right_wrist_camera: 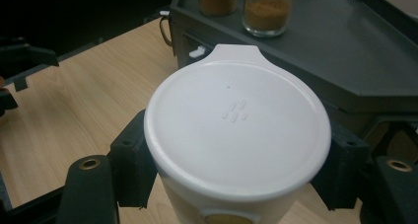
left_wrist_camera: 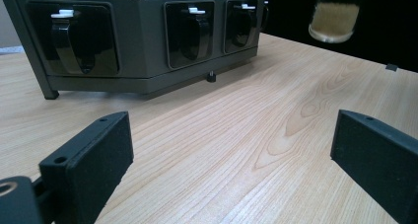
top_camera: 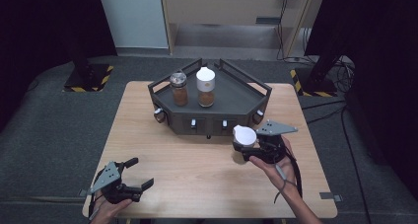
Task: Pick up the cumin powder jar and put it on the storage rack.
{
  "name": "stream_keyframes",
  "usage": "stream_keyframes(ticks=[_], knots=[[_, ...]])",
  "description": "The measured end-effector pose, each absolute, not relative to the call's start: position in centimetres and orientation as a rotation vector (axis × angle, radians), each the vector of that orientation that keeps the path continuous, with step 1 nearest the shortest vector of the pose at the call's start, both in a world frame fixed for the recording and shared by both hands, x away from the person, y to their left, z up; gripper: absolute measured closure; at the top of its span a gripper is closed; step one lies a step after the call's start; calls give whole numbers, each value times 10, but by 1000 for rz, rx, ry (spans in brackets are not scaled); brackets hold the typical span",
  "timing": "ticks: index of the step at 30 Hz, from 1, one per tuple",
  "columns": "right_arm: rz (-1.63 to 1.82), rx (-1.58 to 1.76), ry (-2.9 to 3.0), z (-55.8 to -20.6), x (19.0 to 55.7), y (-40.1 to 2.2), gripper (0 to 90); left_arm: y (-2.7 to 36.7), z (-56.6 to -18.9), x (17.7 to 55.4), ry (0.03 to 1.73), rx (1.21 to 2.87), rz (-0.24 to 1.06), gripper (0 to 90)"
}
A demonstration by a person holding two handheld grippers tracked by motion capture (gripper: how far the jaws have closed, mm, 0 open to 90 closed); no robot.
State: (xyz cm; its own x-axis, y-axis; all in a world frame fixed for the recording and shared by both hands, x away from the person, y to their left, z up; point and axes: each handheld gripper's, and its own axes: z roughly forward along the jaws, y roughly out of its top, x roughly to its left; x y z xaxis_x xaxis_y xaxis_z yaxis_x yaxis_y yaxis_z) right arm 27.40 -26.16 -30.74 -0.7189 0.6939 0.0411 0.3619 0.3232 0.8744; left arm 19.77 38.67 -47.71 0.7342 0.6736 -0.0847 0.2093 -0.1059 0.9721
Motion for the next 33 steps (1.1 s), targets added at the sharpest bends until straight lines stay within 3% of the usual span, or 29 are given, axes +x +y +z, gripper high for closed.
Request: stream_keyframes(ticks=[23, 33], knots=[[1332, 948, 2229, -225, 318, -246, 304, 387, -477, 198, 718, 1667, 453, 13], [1286, 990, 2206, -209, 349, -232, 304, 387, -477, 198, 721, 1665, 453, 13]])
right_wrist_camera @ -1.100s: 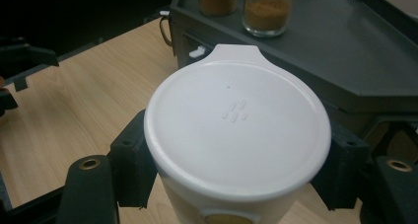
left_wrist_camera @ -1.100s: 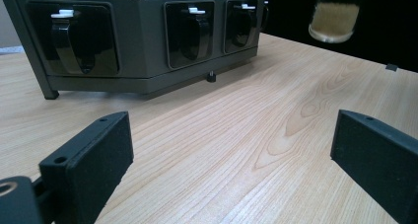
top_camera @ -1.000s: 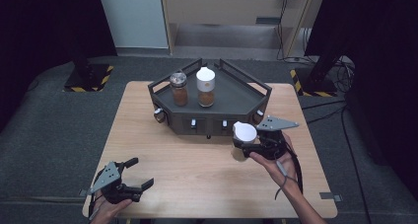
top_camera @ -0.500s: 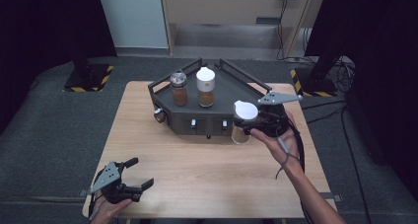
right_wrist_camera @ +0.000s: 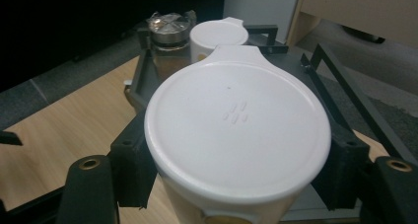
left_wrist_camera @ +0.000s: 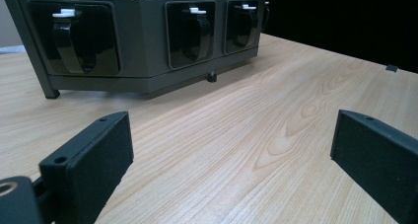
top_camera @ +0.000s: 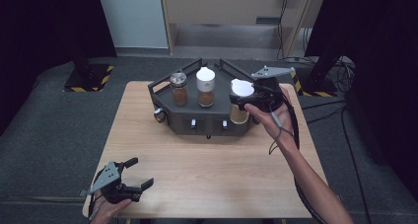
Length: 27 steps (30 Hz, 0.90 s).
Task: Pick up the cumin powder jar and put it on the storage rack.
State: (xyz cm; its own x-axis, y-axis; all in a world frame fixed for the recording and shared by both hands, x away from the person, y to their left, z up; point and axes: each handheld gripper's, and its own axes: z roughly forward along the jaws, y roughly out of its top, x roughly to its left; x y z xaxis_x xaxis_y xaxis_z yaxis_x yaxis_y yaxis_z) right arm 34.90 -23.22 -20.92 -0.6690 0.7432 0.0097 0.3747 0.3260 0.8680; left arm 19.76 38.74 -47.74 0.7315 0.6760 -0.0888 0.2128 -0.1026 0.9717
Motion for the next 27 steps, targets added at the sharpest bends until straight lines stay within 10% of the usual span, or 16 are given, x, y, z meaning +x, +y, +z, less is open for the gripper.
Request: stream_keyframes(ticks=[27], knots=[[1199, 1137, 2091, -231, 417, -208, 305, 388, -477, 197, 721, 1666, 455, 13]])
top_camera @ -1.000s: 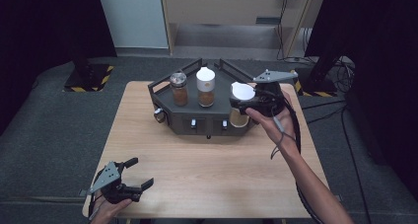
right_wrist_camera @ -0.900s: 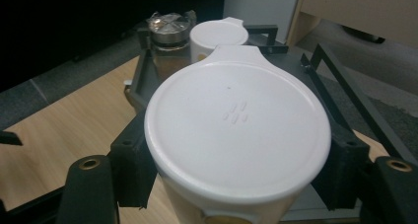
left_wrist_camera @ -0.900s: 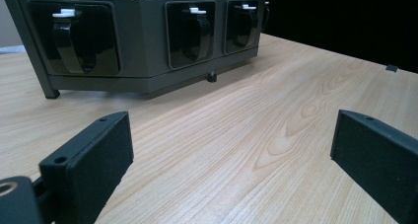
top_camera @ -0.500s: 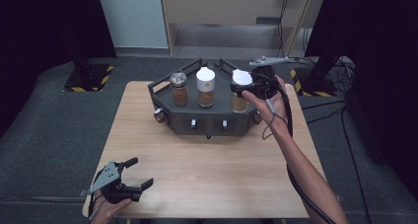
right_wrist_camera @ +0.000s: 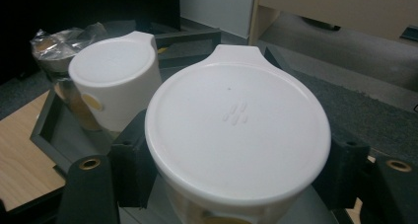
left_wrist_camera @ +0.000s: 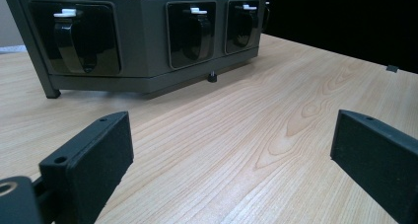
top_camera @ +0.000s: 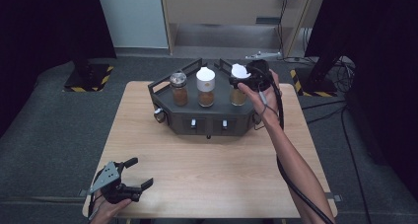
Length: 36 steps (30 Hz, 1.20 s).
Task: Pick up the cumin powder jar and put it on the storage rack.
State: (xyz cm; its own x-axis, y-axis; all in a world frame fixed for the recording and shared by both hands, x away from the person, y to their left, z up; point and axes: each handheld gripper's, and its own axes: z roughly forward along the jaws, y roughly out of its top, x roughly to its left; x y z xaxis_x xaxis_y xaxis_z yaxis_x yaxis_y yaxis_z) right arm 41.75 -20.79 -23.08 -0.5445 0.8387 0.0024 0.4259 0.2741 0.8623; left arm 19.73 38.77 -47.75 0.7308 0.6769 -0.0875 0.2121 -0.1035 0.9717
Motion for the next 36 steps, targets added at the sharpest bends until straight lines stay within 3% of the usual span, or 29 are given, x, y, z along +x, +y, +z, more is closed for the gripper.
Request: stream_keyframes(ticks=[36], knots=[[1204, 1199, 2045, -268, 435, -203, 282, 388, -478, 198, 719, 1666, 452, 13]])
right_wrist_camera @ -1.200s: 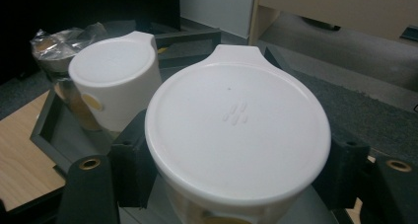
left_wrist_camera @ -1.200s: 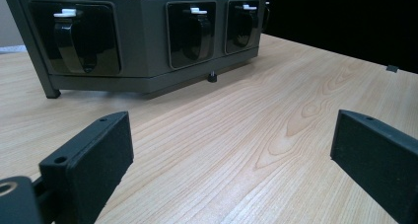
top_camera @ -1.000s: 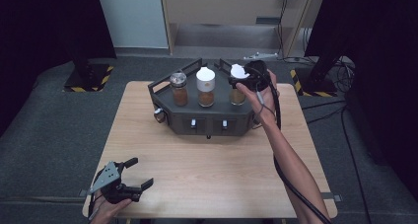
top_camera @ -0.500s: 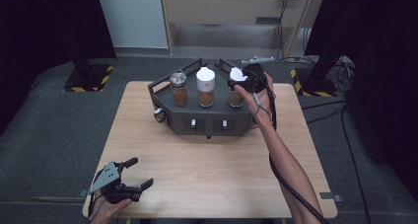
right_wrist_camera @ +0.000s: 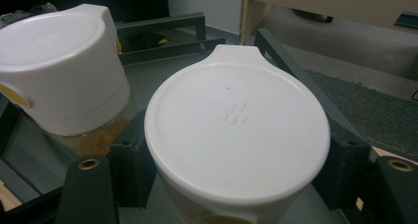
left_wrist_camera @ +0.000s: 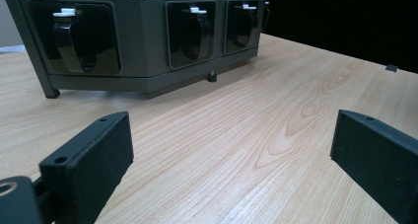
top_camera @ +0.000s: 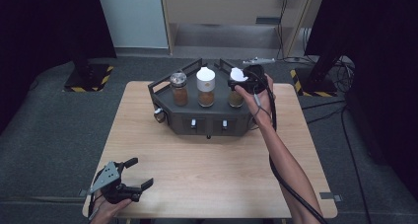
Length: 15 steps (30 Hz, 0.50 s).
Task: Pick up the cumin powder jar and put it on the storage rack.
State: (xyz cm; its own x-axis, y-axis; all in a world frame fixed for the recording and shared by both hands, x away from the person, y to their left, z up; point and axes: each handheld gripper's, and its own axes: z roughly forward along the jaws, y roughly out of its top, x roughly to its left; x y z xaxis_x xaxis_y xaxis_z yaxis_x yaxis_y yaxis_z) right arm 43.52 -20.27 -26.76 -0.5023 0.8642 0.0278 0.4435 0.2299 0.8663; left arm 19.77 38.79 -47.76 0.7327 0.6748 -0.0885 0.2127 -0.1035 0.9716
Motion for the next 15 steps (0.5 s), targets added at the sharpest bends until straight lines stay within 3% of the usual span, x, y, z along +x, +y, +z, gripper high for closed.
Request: stream_keyframes(ticks=[3, 7, 15], knots=[[1239, 1207, 2021, -269, 432, -206, 178, 388, -478, 198, 719, 1665, 451, 13], [1261, 1188, 1979, -265, 424, -208, 107, 388, -478, 198, 718, 1666, 452, 13], [1305, 1156, 1962, -245, 414, -218, 83, 387, -477, 198, 717, 1669, 451, 13]])
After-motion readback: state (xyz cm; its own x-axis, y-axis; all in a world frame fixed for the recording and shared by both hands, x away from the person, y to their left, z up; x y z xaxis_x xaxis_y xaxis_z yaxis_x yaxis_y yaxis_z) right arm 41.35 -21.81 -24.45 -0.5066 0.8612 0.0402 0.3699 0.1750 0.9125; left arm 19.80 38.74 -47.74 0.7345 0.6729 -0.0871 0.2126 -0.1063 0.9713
